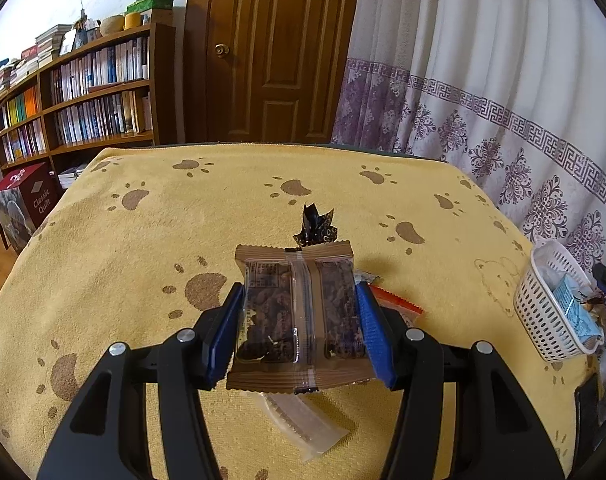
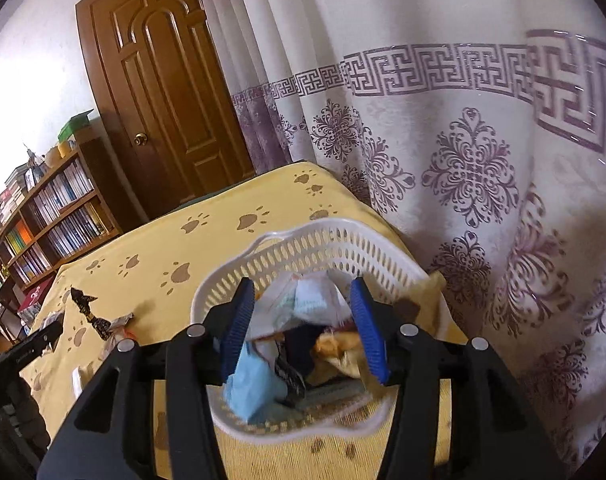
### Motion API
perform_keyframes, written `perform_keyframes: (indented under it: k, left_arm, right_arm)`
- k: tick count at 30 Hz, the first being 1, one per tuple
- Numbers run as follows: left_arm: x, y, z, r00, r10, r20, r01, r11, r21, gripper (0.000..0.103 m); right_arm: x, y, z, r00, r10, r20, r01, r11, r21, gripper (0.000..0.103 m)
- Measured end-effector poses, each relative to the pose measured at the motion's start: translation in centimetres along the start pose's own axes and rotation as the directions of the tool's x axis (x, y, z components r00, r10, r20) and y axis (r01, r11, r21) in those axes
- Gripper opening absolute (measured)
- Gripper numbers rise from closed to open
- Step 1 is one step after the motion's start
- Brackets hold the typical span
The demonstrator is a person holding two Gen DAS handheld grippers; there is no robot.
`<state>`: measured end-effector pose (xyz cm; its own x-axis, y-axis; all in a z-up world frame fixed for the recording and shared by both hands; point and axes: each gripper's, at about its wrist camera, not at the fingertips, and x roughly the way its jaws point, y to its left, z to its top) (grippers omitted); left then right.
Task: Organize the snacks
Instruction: 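Carry the white wrapper into the basket and release it with the right tool, then carry the chocolate bar pack over the basket and release it with the left tool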
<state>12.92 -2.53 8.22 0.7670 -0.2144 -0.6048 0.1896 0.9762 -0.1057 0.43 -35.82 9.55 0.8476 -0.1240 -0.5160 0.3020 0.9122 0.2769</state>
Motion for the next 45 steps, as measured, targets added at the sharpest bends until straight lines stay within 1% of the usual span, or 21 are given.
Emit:
perform_keyframes:
  k: [5, 9, 16, 21, 23, 31, 36, 40, 43, 44, 45]
  left_arm:
    - [-0.2, -0.7, -0.1, 1.0, -0.012, -0.002, 0.012, 1.0, 0.013, 0.056]
    - [-0.3, -1.5, -0.1, 1.0, -0.022, -0.011, 0.022, 0.999, 0.025, 0.056]
    - [-0.7, -4.5, 0.6, 0.999, -0.039, -0.008, 0.039, 0.997, 0.068, 0.056]
    - [-0.9, -7.8, 1.4, 0.998, -0.063, -0.004, 0.063, 0.99, 0.123, 0.056]
    - [-0.8, -9.5, 1.8, 0.996, -0.084, -0.008, 0.084, 0.986, 0.144, 0.056]
    - [-0.3, -16.6, 2.7, 0.984, -0.176, -0.02, 0.175, 0.954, 0.243, 0.056]
    - [0.2, -21.4, 2.9, 0.972, -0.235, -0.023, 0.23, 0.92, 0.318, 0.056]
    - [1.1, -24.3, 2.8, 0.959, -0.278, -0.045, 0.276, 0.895, 0.35, 0.056]
    - [1.7, -26.2, 2.7, 0.943, -0.328, -0.063, 0.328, 0.875, 0.356, 0.059]
    - [1.8, -26.4, 2.6, 0.941, -0.332, -0.065, 0.333, 0.874, 0.355, 0.066]
    - [1.9, -26.7, 2.6, 0.939, -0.337, -0.064, 0.338, 0.874, 0.351, 0.069]
  right_arm:
    - [-1.6, 0.0, -1.4, 1.0, -0.004, 0.016, 0.005, 1.0, -0.011, 0.052]
    - [-2.4, 0.0, -2.1, 0.999, -0.023, 0.033, 0.024, 0.999, -0.035, 0.052]
    - [-3.6, -0.1, -2.9, 0.999, 0.023, 0.045, -0.022, 0.999, -0.033, 0.052]
    - [-4.0, 0.0, -3.6, 0.997, 0.063, 0.039, -0.062, 0.997, -0.034, 0.052]
    - [-4.2, -0.1, -3.8, 0.996, 0.077, 0.038, -0.076, 0.997, -0.031, 0.052]
    - [-4.2, -1.3, -4.2, 0.992, 0.123, 0.021, -0.123, 0.992, 0.011, 0.052]
    - [-4.4, -1.8, -4.4, 0.99, 0.14, 0.022, -0.141, 0.99, 0.017, 0.052]
    - [-4.5, -2.3, -4.5, 0.99, 0.139, 0.027, -0.14, 0.99, 0.021, 0.052]
    - [-4.4, -2.8, -4.5, 0.99, 0.139, 0.025, -0.14, 0.99, 0.035, 0.052]
    - [-4.4, -2.9, -4.5, 0.99, 0.139, 0.024, -0.139, 0.989, 0.038, 0.052]
    - [-4.4, -3.0, -4.5, 0.99, 0.138, 0.024, -0.139, 0.989, 0.041, 0.052]
